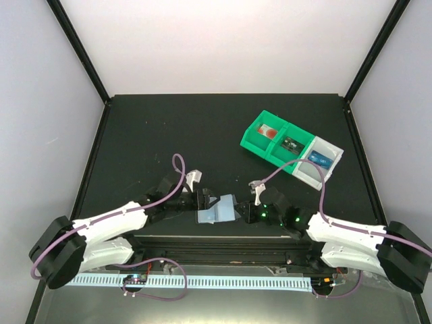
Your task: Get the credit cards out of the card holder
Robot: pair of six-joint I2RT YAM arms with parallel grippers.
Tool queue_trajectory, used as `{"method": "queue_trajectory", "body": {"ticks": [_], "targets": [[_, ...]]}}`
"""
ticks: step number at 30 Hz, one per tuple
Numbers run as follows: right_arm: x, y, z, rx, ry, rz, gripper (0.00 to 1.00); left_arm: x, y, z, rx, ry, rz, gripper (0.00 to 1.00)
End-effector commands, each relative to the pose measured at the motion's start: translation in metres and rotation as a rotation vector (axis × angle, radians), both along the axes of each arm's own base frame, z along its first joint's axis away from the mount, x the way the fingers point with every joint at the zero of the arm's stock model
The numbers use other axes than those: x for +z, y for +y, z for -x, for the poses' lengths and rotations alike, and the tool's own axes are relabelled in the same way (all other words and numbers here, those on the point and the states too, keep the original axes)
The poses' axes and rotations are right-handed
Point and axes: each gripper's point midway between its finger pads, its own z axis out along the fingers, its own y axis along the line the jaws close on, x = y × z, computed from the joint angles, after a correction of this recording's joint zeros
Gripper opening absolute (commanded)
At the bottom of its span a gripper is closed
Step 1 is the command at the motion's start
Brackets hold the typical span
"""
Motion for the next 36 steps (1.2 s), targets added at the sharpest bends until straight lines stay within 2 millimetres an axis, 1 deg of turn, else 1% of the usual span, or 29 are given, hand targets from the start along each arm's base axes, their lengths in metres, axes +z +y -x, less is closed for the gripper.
{"method": "queue_trajectory", "body": {"ticks": [1, 5, 9, 13, 16, 20, 24, 31, 34, 36], "targets": [[0.016, 0.025, 0.002, 0.07, 0.016, -0.059, 0.19, -0.023, 0.026, 0.004, 0.033, 0.029, -0.089, 0.78], [0.014, 0.038, 0.001, 0.09, 0.056, -0.064, 0.2, -0.025, 0.032, 0.009, 0.039, 0.049, -0.053, 0.78], [0.012, 0.053, 0.001, 0.107, 0.093, -0.057, 0.23, -0.027, 0.036, 0.012, 0.052, 0.066, 0.033, 0.78], [-0.003, 0.069, 0.004, 0.136, 0.156, -0.023, 0.25, -0.032, 0.041, 0.015, 0.052, 0.081, 0.044, 0.8], [-0.014, 0.081, 0.008, 0.163, 0.198, -0.024, 0.27, -0.03, 0.039, 0.017, 0.044, 0.086, 0.093, 0.81], [-0.031, 0.092, 0.012, 0.197, 0.223, 0.028, 0.27, -0.025, 0.039, 0.02, 0.051, 0.089, 0.158, 0.82], [-0.051, 0.091, 0.011, 0.182, 0.254, 0.081, 0.28, -0.027, 0.042, 0.021, 0.052, 0.086, 0.138, 0.82], [-0.086, 0.077, 0.015, 0.155, 0.293, 0.168, 0.23, -0.021, 0.042, 0.022, 0.05, 0.072, 0.162, 0.82], [-0.095, 0.07, 0.012, 0.135, 0.281, 0.211, 0.2, -0.019, 0.042, 0.02, 0.052, 0.065, 0.162, 0.82], [-0.097, 0.067, 0.011, 0.127, 0.276, 0.22, 0.17, -0.019, 0.041, 0.019, 0.05, 0.065, 0.161, 0.82]]}}
